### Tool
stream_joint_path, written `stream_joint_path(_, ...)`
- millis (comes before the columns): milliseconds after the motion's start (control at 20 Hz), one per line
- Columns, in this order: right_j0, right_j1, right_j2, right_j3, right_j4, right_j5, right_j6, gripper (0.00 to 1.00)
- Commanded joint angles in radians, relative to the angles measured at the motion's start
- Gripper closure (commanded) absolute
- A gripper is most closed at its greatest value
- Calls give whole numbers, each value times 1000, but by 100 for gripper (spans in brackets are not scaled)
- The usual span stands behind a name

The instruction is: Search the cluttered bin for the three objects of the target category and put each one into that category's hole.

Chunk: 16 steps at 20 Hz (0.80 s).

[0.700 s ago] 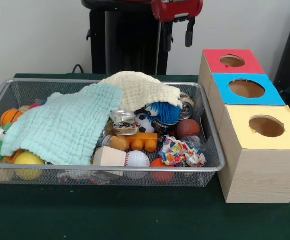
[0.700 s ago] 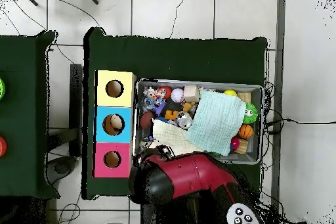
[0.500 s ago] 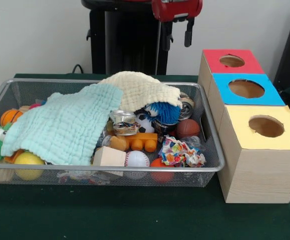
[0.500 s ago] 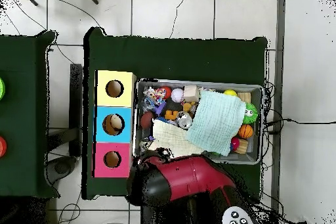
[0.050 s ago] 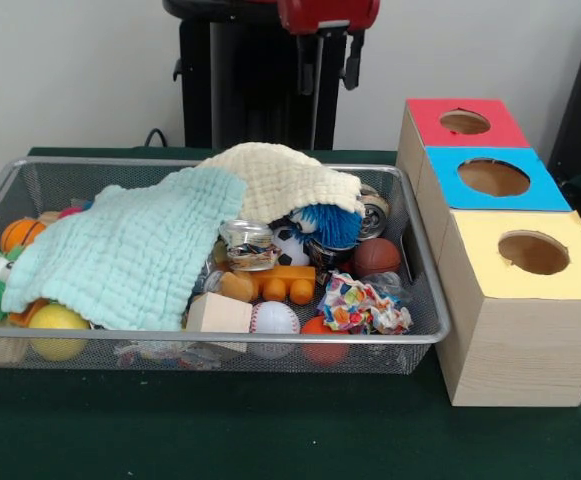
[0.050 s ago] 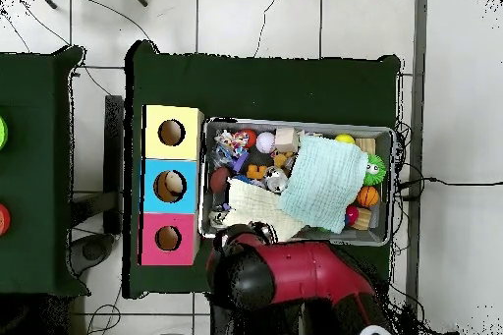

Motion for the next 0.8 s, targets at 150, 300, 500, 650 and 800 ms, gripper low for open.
stream_joint_path(150, -88, 20, 6, -143, 46, 132, 26, 0)
stream_joint_path(300, -120, 39, 27, -157, 41, 135, -1, 0)
stream_joint_path(500, -153, 85, 43, -190, 23, 129, -26, 0)
stream_joint_path(650, -170, 124, 48, -223, 4, 135, -45, 0)
stream_joint_path(800, -175, 163, 42, -256, -24, 129, -55, 0)
